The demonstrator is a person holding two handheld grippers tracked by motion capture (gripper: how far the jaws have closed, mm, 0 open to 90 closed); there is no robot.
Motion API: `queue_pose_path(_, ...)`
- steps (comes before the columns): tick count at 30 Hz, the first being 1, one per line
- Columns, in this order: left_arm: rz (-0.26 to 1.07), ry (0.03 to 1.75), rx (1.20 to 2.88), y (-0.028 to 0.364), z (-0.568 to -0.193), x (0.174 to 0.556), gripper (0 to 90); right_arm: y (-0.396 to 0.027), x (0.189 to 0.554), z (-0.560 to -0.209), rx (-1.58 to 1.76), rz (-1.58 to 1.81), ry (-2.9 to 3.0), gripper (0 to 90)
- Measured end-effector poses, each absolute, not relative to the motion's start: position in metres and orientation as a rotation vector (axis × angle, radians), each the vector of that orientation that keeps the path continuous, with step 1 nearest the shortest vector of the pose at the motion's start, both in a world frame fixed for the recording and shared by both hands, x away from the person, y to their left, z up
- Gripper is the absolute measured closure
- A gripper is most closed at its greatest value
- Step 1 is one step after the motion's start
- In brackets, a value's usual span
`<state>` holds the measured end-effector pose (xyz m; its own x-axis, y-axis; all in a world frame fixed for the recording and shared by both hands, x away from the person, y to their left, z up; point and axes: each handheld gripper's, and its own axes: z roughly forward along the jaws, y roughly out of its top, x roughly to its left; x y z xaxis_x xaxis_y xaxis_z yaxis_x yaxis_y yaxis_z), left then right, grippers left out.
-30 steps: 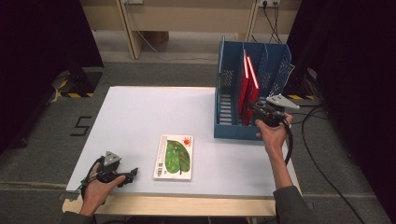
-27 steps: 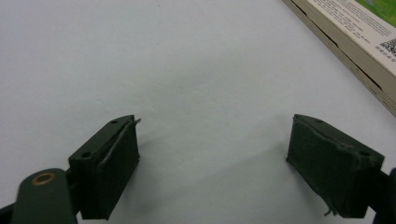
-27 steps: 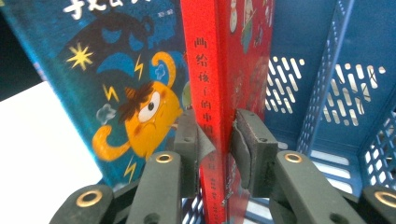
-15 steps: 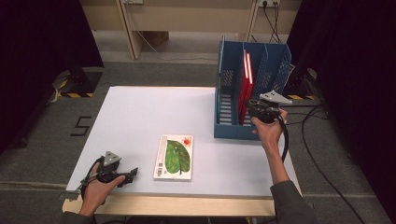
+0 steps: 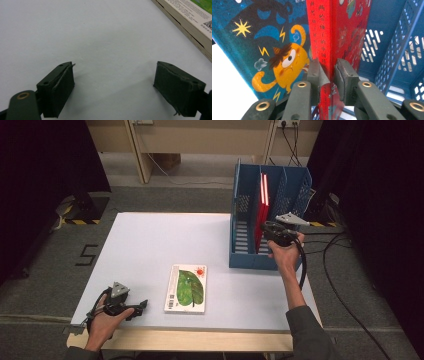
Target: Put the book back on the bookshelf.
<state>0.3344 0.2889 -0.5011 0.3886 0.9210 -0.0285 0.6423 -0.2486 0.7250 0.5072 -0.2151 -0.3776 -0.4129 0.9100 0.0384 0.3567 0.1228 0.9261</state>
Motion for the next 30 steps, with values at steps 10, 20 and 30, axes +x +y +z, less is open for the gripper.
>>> queue_pose_path(10, 0.540, 1.338, 1.989, 0.2887, -0.5010, 0.3346, 15.0, -0.2177, 0.5047, -0.3827, 1.190, 1.237, 1.885, 77.5)
queue_pose_path(20, 0.539, 1.336, 1.989, 0.2889, -0.5010, 0.3345, 15.0, -0.2178, 0.5091, -0.3831, 1.210, 1.222, 1.911, 78.6)
queue_pose_path(30, 0.541, 1.337, 1.989, 0.2888, -0.5010, 0.3344, 15.1, -0.2172, 0.5103, -0.3859, 1.213, 1.221, 1.908, 79.5)
